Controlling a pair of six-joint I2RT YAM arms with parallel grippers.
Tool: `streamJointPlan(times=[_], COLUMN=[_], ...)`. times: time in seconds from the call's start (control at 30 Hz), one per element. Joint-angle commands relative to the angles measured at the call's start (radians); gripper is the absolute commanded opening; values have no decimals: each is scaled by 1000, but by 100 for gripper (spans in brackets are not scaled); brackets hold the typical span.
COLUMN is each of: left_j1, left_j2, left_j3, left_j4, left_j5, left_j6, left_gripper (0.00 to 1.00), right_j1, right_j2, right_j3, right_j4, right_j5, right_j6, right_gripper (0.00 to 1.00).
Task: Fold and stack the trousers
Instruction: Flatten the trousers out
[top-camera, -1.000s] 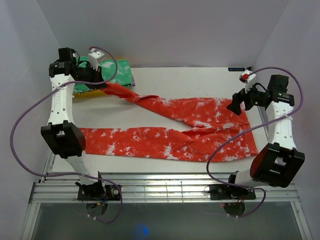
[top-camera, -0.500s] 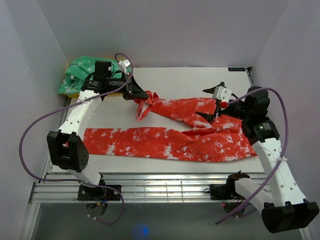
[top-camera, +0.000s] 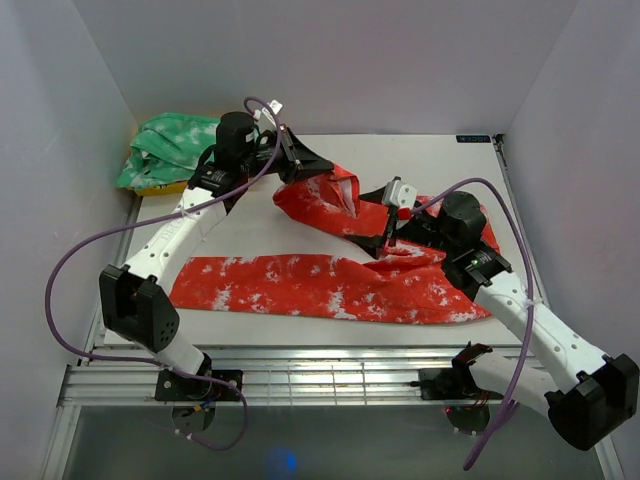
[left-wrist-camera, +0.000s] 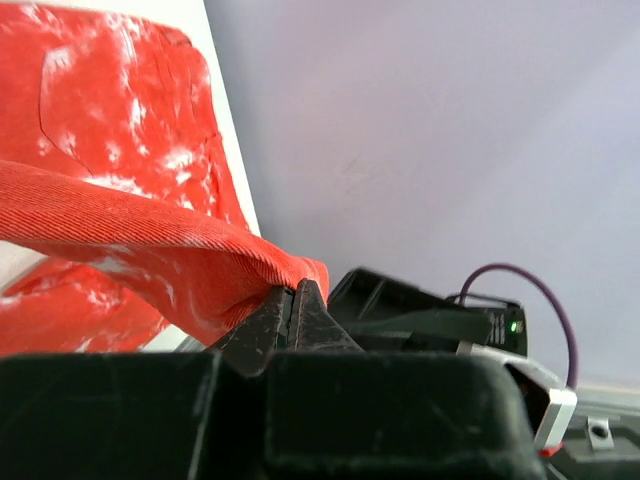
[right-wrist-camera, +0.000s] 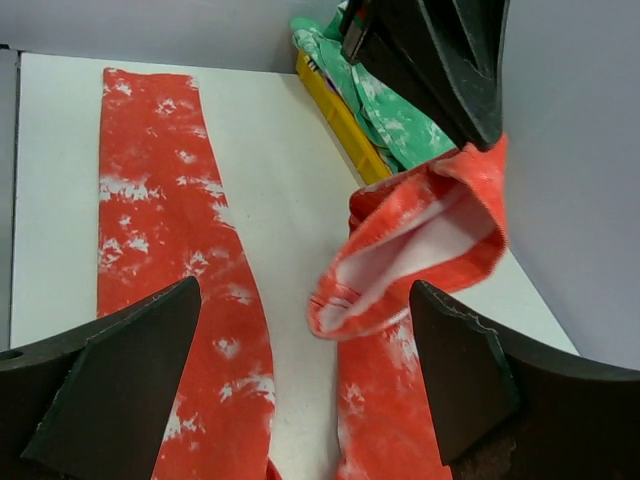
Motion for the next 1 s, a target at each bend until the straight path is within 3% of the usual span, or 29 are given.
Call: streamJointPlan(times=[0.0, 0.17, 0.23, 0.37, 0.47, 0.57, 0.6, 0.63, 0.8, 0.87, 0.97], left_j1=[10, 10, 10, 10, 10, 10, 10, 10, 10, 10, 10], left_j2=[-17, -46, -66, -144, -184, -230, -256, -270, -362, -389, -487], left_j3=[14, -22, -53, -133, -190, -255, -271, -283, -375, -416, -496], left_j4=[97, 186, 206, 262, 298, 348, 371, 376, 373, 373, 350], left_j5=[-113, -97, -84, -55, -35, 28, 46, 57, 121, 150, 186], left_j6=[-77, -114, -111, -105, -111, -116, -110, -99, -6, 46, 262], left_gripper=[0, 0, 0, 0, 0, 0, 0, 0, 1, 16, 42], right_j1=[53, 73, 73, 67, 67, 59, 50, 47, 15, 13, 8], right_j2=[26, 112, 162, 225, 252, 278, 285, 287, 276, 261, 207], right_j3=[-23, -11, 8, 58, 83, 123, 134, 137, 157, 155, 135], right_j4=[173, 223, 226, 232, 258, 272, 281, 293, 338, 348, 365], right_j5=[44, 248, 323, 391, 424, 458, 466, 475, 412, 382, 265], right_j6=[93, 144, 138, 128, 145, 136, 127, 115, 69, 35, 0], right_gripper=[90, 90, 100, 90, 70, 37, 13, 8, 8, 8, 8])
